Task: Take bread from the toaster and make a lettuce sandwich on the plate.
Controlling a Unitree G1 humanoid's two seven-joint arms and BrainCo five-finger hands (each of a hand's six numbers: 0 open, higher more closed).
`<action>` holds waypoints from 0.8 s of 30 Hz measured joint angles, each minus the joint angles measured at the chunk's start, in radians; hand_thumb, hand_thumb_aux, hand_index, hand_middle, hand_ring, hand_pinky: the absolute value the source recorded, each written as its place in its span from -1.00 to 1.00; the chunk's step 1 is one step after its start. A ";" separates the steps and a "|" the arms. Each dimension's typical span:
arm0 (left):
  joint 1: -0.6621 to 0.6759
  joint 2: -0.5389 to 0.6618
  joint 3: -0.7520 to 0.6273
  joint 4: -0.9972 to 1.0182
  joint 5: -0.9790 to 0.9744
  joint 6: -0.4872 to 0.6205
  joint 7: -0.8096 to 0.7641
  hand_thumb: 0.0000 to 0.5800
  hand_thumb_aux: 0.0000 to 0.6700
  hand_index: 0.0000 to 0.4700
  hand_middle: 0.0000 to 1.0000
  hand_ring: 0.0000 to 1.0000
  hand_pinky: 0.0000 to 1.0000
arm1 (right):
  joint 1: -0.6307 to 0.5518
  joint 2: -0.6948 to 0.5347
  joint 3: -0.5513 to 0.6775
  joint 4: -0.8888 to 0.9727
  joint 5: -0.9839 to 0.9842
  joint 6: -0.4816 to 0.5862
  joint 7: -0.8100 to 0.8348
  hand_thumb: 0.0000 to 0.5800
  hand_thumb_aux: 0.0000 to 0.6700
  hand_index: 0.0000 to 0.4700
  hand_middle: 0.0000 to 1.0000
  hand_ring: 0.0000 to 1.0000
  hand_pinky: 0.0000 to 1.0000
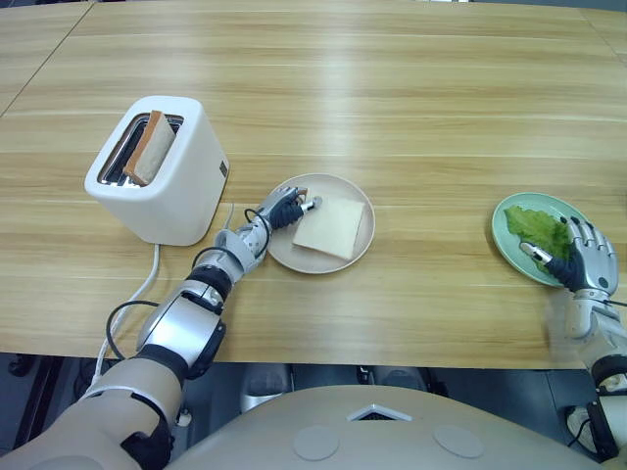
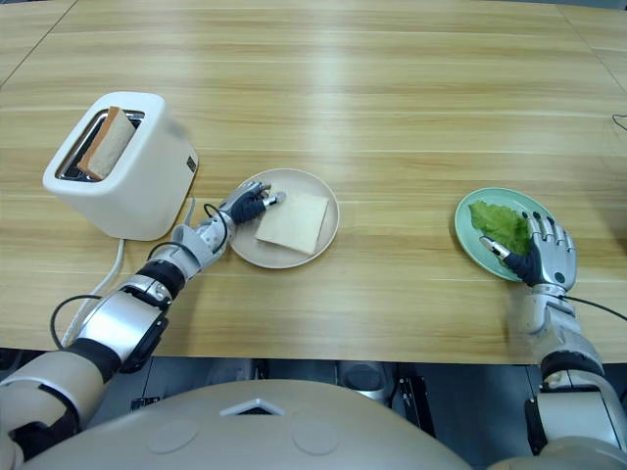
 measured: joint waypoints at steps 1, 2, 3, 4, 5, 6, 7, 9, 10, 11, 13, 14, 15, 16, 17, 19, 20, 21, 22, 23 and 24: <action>0.008 0.011 -0.007 -0.018 0.020 0.002 0.027 -1.00 -1.00 -1.00 -1.00 -1.00 -1.00 | -0.010 0.000 0.006 0.014 0.001 0.011 0.004 -1.00 -1.00 -1.00 -1.00 -1.00 -1.00; 0.014 0.022 -0.013 -0.031 0.037 0.004 0.056 -1.00 -1.00 -1.00 -1.00 -1.00 -1.00 | -0.019 0.000 0.014 0.028 0.002 0.021 0.008 -1.00 -1.00 -1.00 -1.00 -1.00 -1.00; 0.024 0.035 -0.012 -0.057 0.045 0.005 0.075 -1.00 -1.00 -1.00 -1.00 -1.00 -1.00 | -0.029 -0.001 0.021 0.043 0.004 0.026 0.012 -0.66 -0.82 -0.82 -1.00 -1.00 -1.00; 0.038 0.051 -0.010 -0.094 0.048 0.003 0.090 -1.00 -1.00 -1.00 -1.00 -1.00 -1.00 | -0.038 -0.001 0.029 0.053 0.006 0.034 0.017 -0.66 -0.82 -0.82 -1.00 -1.00 -1.00; 0.054 0.063 -0.003 -0.133 0.049 0.001 0.093 -1.00 -1.00 -1.00 -1.00 -1.00 -1.00 | -0.045 -0.001 0.035 0.060 0.009 0.040 0.022 0.57 0.07 0.05 -1.00 -1.00 -1.00; 0.071 0.073 0.005 -0.175 0.049 0.001 0.096 -1.00 -1.00 -1.00 -1.00 -1.00 -1.00 | -0.052 -0.001 0.039 0.071 0.011 0.041 0.023 0.80 0.37 0.34 -1.00 -1.00 -1.00; 0.101 0.085 0.011 -0.247 0.049 -0.002 0.099 -1.00 -1.00 -1.00 -1.00 -1.00 -1.00 | -0.056 -0.001 0.041 0.081 0.014 0.043 0.026 1.00 0.91 0.87 -1.00 -1.00 -1.00; 0.143 0.101 0.023 -0.351 0.049 0.001 0.096 -1.00 -1.00 -1.00 -1.00 -1.00 -1.00 | -0.065 -0.001 0.048 0.082 0.018 0.040 0.022 1.00 1.00 0.96 -1.00 -1.00 -1.00; 0.166 0.108 0.039 -0.407 0.048 0.004 0.092 -1.00 -1.00 -1.00 -1.00 -1.00 -1.00 | -0.072 -0.002 0.049 0.082 0.019 0.041 0.021 1.00 1.00 0.96 -1.00 -1.00 -1.00; 0.189 0.115 0.053 -0.470 0.046 0.012 0.086 -1.00 -1.00 -1.00 -1.00 -1.00 -1.00 | -0.079 -0.003 0.053 0.082 0.019 0.040 0.019 1.00 1.00 0.96 -1.00 -1.00 -1.00; 0.241 0.131 0.091 -0.605 0.034 0.027 0.074 -1.00 -1.00 -1.00 -1.00 -1.00 -1.00 | -0.082 -0.004 0.061 0.081 0.019 0.040 0.002 1.00 1.00 0.96 -1.00 -1.00 -1.00; 0.272 0.139 0.120 -0.677 0.026 0.042 0.064 -1.00 -1.00 -1.00 -1.00 -1.00 -1.00 | -0.083 -0.004 0.064 0.081 0.019 0.041 -0.012 1.00 1.00 0.96 -1.00 -1.00 -1.00; 0.290 0.144 0.138 -0.715 0.019 0.051 0.059 -1.00 -1.00 -1.00 -1.00 -1.00 -1.00 | -0.082 -0.005 0.067 0.081 0.019 0.041 -0.020 1.00 1.00 0.96 -1.00 -1.00 -1.00; 0.316 0.146 0.164 -0.768 0.014 0.066 0.050 -1.00 -1.00 -1.00 -1.00 -1.00 -1.00 | -0.083 -0.005 0.071 0.080 0.018 0.041 -0.032 1.00 1.00 0.96 -1.00 -1.00 -1.00; 0.342 0.146 0.184 -0.818 0.011 0.078 0.044 -1.00 -1.00 -1.00 -1.00 -1.00 -1.00 | -0.081 -0.005 0.076 0.080 0.018 0.041 -0.044 1.00 1.00 0.96 -1.00 -1.00 -1.00; 0.377 0.144 0.214 -0.891 -0.003 0.099 0.030 -1.00 -1.00 -1.00 -1.00 -1.00 -1.00 | -0.080 -0.005 0.079 0.080 0.017 0.040 -0.065 1.00 1.00 0.96 -1.00 -1.00 -1.00; 0.388 0.143 0.224 -0.913 -0.005 0.104 0.026 -1.00 -1.00 -1.00 -1.00 -1.00 -1.00 | -0.080 -0.006 0.079 0.079 0.017 0.040 -0.074 1.00 1.00 0.96 -1.00 -1.00 -1.00; 0.402 0.142 0.238 -0.937 -0.006 0.112 0.020 -1.00 -1.00 -1.00 -1.00 -1.00 -1.00 | -0.080 -0.006 0.079 0.078 0.017 0.040 -0.087 1.00 1.00 0.96 -1.00 -1.00 -1.00; 0.421 0.142 0.251 -0.963 -0.009 0.122 0.016 -1.00 -1.00 -1.00 -1.00 -1.00 -1.00 | -0.079 -0.009 0.081 0.072 0.015 0.040 -0.106 1.00 1.00 0.96 -1.00 -1.00 -1.00; 0.432 0.140 0.259 -0.975 -0.012 0.124 0.014 -1.00 -1.00 -1.00 -1.00 -1.00 -1.00 | -0.079 -0.013 0.082 0.068 0.014 0.040 -0.119 1.00 1.00 0.96 -1.00 -1.00 -1.00; 0.450 0.138 0.271 -0.992 -0.015 0.129 0.011 -1.00 -1.00 -1.00 -1.00 -1.00 -1.00 | -0.071 -0.020 0.086 0.043 0.009 0.041 -0.139 1.00 1.00 0.96 -1.00 -1.00 -1.00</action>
